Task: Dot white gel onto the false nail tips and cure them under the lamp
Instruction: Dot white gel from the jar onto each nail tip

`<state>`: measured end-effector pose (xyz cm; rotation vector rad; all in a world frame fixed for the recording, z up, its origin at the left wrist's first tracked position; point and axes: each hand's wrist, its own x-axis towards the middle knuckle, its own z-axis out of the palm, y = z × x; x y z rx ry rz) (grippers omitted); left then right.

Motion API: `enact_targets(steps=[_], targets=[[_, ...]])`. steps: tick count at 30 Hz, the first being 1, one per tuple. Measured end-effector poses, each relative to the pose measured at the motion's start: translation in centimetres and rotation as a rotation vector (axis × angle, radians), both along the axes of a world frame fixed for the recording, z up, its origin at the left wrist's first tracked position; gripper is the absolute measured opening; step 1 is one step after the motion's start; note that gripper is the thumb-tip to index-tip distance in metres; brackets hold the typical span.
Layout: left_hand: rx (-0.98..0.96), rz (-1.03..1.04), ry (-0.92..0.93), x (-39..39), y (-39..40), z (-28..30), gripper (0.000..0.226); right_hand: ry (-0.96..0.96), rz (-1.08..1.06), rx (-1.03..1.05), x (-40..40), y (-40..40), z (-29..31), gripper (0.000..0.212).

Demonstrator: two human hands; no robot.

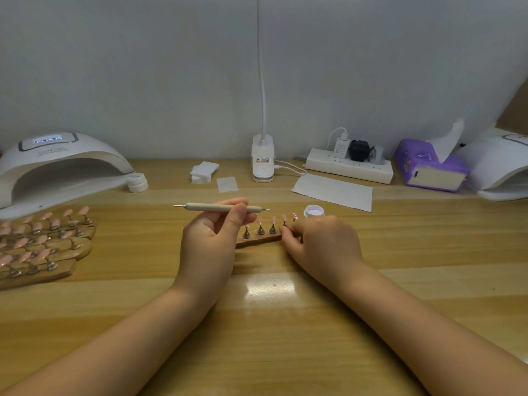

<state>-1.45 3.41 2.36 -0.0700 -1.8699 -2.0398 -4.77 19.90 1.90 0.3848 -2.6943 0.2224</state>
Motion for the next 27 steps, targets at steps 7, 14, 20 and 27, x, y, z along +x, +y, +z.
enact_targets(steps=[7,14,20,27], targets=[[0.000,-0.011,-0.003,0.05,0.05,0.03,0.027,-0.001,-0.021,-0.006,-0.31,-0.14,-0.32,0.036],[0.008,-0.013,-0.002,-0.01,0.05,-0.11,0.019,0.004,-0.003,0.014,-0.38,0.06,-0.26,0.038],[0.009,-0.006,0.002,-0.06,0.13,-0.13,0.016,0.007,-0.003,0.029,-0.35,0.10,-0.19,0.039],[0.014,-0.011,0.020,0.05,0.21,-0.04,0.015,0.061,0.061,-0.071,0.01,0.12,-0.11,0.038]])
